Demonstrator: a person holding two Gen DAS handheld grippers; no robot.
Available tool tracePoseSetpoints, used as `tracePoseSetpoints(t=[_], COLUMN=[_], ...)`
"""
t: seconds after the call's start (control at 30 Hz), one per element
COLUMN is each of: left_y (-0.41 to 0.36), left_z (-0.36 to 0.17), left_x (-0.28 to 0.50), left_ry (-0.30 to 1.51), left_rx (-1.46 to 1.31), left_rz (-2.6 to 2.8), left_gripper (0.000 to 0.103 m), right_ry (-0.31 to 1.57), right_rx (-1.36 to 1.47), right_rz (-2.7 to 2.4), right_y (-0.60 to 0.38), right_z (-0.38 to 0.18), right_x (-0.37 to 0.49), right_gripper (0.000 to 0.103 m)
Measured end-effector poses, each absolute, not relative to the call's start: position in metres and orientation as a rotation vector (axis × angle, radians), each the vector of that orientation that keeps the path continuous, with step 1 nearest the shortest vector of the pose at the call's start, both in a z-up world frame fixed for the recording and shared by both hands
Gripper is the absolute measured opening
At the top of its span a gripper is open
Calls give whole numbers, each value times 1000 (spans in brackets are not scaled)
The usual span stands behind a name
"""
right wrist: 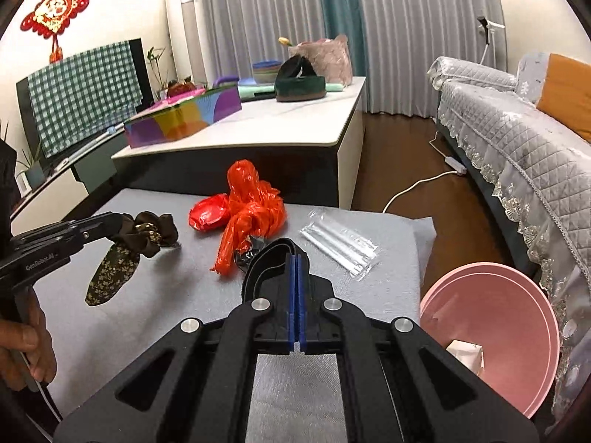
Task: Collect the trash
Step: 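Carry black band in right tool and floral cloth in left tool over bin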
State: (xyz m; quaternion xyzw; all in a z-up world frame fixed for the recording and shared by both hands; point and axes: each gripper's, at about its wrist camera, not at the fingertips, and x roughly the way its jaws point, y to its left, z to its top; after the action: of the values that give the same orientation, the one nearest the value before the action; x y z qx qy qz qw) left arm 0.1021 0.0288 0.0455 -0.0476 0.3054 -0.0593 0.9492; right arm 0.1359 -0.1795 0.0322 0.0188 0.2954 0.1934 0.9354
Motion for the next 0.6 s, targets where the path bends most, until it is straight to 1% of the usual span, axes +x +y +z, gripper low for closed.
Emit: tracePoseSetpoints(t=[0.6], left_y=[28], left_z=[62], left_x=[71], left_ry=[580], left_rx=[-83], left_rz=[-122], left_gripper=[5], right_ry=[529], right_rx=[38], right_rz=[368], right_y=[-191], right_z=[57], right_x=[107], right_gripper=[1])
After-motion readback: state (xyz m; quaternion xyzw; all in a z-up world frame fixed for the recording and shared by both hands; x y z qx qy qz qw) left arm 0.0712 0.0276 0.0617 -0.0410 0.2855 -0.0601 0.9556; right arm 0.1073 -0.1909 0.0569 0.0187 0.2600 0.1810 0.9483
